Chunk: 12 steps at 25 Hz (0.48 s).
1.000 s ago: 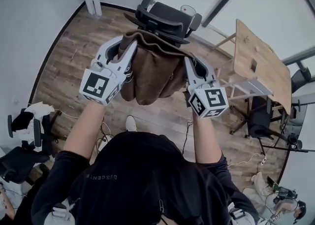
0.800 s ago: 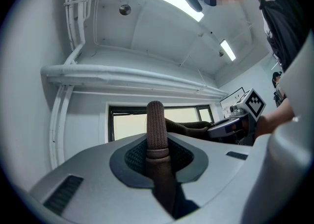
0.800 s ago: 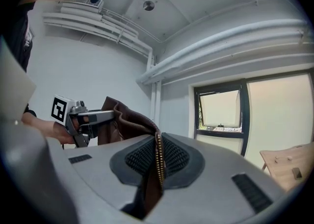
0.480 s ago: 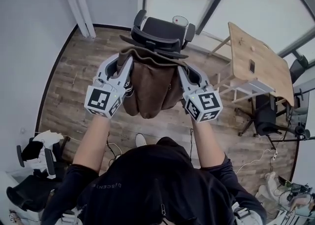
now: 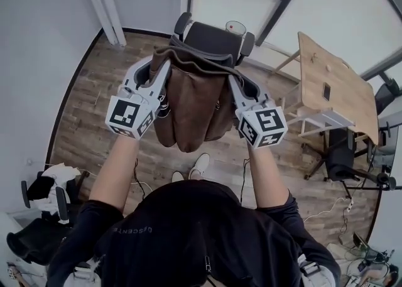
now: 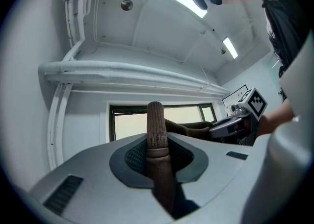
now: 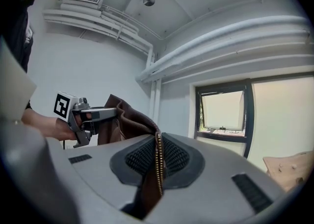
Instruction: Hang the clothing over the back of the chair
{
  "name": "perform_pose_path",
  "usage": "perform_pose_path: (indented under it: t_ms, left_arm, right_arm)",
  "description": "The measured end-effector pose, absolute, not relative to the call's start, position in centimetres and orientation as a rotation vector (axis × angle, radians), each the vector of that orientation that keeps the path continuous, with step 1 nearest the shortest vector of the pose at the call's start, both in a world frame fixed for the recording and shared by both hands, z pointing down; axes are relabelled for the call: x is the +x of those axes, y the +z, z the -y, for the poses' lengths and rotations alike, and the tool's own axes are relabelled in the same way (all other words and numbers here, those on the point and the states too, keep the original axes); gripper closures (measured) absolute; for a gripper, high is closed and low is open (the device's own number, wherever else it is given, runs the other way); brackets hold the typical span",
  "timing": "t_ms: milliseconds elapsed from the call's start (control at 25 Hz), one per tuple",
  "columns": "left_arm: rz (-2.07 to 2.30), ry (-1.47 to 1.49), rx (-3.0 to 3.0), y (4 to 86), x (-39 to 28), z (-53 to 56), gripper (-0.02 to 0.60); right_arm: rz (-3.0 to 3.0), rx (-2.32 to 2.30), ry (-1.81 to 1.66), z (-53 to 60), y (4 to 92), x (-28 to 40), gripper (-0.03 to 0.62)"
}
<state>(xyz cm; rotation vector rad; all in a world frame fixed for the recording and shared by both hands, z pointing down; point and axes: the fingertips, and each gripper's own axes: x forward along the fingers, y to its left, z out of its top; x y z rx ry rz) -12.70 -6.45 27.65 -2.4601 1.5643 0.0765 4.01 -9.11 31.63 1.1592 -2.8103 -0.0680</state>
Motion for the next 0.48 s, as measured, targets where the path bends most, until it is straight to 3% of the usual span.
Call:
perform_pose_path:
  t_ms: [480]
  left_arm:
    - [-1.587,0.075,-2.454,26.4,-11.9,14.5,0.511]
  right_arm:
    - [2.858,1.132,-0.074,17.5,30.3,4.8,0.549]
